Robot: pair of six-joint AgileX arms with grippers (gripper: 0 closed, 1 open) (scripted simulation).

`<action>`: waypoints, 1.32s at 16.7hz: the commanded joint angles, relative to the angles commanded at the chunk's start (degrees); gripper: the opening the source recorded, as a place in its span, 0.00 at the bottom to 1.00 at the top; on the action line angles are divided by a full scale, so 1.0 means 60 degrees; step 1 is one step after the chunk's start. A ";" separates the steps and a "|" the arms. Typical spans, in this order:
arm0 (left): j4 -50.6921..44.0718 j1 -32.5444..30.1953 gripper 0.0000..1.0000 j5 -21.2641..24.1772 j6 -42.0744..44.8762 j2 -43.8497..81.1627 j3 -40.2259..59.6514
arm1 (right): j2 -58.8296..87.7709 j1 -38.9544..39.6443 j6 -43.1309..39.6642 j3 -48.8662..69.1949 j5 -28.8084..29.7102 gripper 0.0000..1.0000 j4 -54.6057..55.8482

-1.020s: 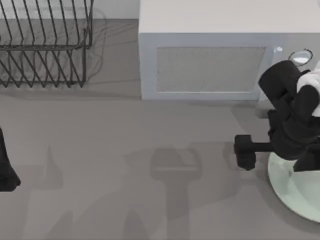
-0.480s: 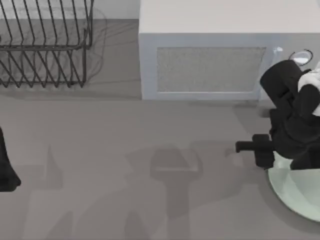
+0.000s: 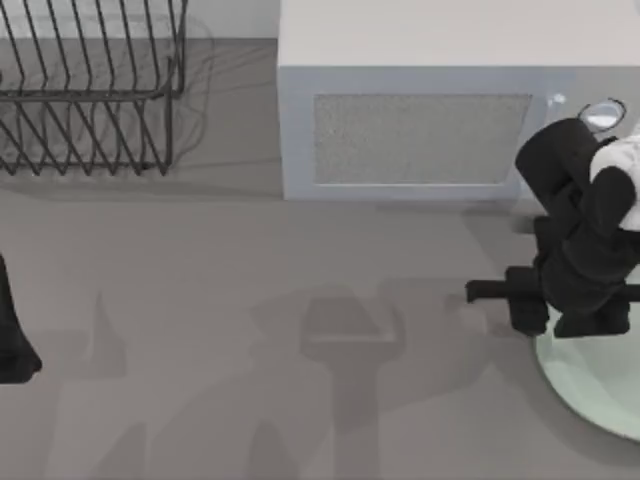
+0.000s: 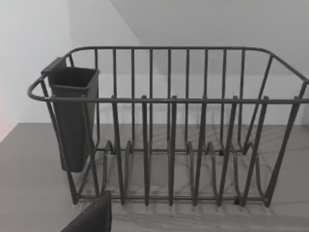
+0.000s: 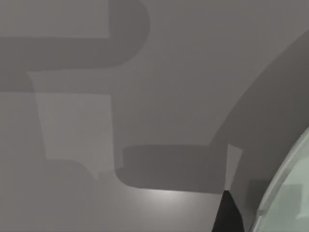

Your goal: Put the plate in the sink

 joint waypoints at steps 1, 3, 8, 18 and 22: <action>0.0000 0.0000 1.00 0.0000 0.0000 0.0000 0.0000 | 0.0000 0.0000 0.0000 0.0000 0.0000 0.00 0.0000; 0.0000 0.0000 1.00 0.0000 0.0000 0.0000 0.0000 | -0.0666 -0.0119 -0.0009 0.0287 0.0049 0.00 0.0036; 0.0000 0.0000 1.00 0.0000 0.0000 0.0000 0.0000 | -0.0626 0.0526 0.0376 0.1341 0.0118 0.00 -0.1035; 0.0000 0.0000 1.00 0.0000 0.0000 0.0000 0.0000 | -0.0960 0.0592 0.0374 0.8157 0.0108 0.00 -0.8299; 0.0000 0.0000 1.00 0.0000 0.0000 0.0000 0.0000 | -0.1180 -0.0164 -0.0087 0.9413 0.0040 0.00 -0.9611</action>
